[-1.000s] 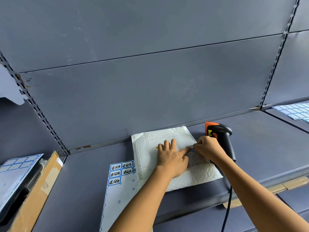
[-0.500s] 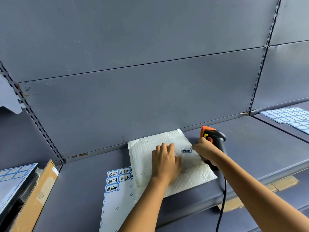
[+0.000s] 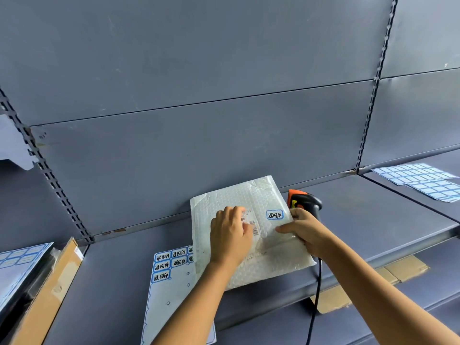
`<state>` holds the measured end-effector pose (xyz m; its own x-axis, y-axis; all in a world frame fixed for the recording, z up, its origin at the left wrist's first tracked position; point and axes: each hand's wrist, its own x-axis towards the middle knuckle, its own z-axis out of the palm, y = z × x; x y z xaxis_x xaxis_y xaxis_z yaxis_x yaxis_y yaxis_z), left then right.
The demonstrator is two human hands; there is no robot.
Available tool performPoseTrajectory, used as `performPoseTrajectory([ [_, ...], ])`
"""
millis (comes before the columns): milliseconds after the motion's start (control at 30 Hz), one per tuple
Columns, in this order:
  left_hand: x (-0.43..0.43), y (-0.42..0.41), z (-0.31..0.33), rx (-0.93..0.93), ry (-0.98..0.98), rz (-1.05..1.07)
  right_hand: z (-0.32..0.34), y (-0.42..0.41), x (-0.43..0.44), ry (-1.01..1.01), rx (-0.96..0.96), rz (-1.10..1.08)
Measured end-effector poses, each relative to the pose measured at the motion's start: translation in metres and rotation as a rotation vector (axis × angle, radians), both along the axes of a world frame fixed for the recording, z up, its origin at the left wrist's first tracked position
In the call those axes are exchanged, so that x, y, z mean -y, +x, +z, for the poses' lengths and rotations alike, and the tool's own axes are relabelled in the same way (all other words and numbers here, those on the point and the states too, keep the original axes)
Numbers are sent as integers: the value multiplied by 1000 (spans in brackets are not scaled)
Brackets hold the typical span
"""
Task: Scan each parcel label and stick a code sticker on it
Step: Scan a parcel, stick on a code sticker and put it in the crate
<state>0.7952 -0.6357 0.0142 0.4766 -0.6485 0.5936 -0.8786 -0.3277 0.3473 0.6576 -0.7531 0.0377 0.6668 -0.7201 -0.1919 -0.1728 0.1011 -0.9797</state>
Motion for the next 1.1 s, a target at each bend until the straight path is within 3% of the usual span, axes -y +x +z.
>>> performPoseTrajectory([
  [167,-21,2,18,-345,-216,144,18,-31,1,18,193,-18],
  [400,-17,-45,28,-462,-252,142,33,-122,17,-14,309,-100],
  [733,19,-199,33,-673,-269,-59,29,-314,66,69,388,-274],
  [900,33,-264,1,-710,-102,-173,10,-395,48,85,392,-442],
  [1100,61,-329,-15,-767,90,-457,4,-482,-10,69,453,-672],
])
